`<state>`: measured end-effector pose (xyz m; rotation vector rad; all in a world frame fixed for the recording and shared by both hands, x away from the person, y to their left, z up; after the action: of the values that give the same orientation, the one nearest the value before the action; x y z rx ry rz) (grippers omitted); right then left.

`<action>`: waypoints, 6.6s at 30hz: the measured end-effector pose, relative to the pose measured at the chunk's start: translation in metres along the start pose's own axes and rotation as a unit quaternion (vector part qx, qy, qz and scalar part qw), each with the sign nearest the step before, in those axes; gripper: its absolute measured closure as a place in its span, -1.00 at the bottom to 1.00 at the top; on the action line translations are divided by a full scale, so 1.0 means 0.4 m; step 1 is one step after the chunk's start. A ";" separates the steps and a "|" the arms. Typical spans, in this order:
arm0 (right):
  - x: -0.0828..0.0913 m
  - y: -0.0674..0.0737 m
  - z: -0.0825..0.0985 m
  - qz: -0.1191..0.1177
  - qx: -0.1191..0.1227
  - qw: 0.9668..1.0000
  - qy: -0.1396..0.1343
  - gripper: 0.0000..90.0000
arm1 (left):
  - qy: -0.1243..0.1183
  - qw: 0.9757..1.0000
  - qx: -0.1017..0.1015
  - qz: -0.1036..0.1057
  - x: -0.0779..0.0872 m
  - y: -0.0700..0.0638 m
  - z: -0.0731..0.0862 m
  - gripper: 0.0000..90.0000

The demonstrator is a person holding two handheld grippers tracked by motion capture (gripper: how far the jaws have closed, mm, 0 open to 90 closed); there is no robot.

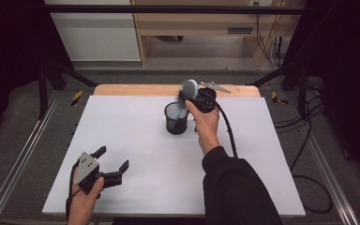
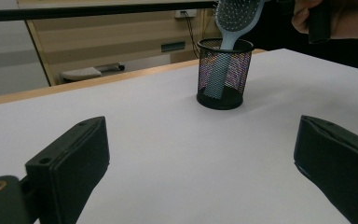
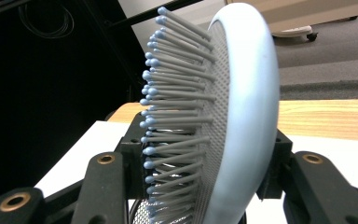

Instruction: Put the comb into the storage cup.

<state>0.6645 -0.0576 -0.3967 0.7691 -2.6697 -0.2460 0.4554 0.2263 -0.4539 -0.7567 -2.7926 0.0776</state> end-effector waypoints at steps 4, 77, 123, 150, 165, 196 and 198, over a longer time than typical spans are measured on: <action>0.000 0.000 0.001 0.000 0.001 1.000 0.000 0.10 | -0.001 1.000 0.000 -0.001 0.000 0.001 -0.001 -0.93; 0.046 -0.054 0.012 0.000 -0.008 1.000 0.024 -0.86 | 0.000 1.000 0.006 -0.003 0.000 0.011 0.001 -0.93; 0.219 -0.100 -0.023 0.058 0.071 0.996 -0.005 -0.85 | -0.001 1.000 0.005 -0.022 -0.004 0.027 0.004 -0.96; 0.302 -0.078 -0.059 0.040 0.115 0.992 -0.040 -0.87 | -0.007 1.000 0.008 -0.025 0.005 0.034 0.001 -0.96; 0.346 -0.102 -0.061 0.046 0.130 0.990 -0.041 -0.89 | -0.018 0.999 0.017 -0.030 0.017 0.056 -0.007 -0.96; 0.488 -0.172 -0.057 0.074 0.160 0.981 -0.083 -0.92 | -0.025 0.999 0.021 -0.041 0.028 0.077 -0.011 -0.96; 0.497 -0.176 -0.047 0.073 0.162 0.981 -0.083 -0.92 | -0.025 0.999 0.019 -0.040 0.029 0.078 -0.012 -0.96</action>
<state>0.5481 -0.2254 -0.3413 0.6631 -2.9502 0.1760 0.4622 0.2589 -0.4504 -0.6427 -2.8572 0.1360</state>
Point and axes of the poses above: each handheld gripper's, and its own axes: x roughly backward along the jaws, z roughly out of its underside, y roughly to its left, the point moved 6 cm from there along -x, roughly forward along the jaws, and after that the axes turned 8 degrees about x, right-handed, at the moved point
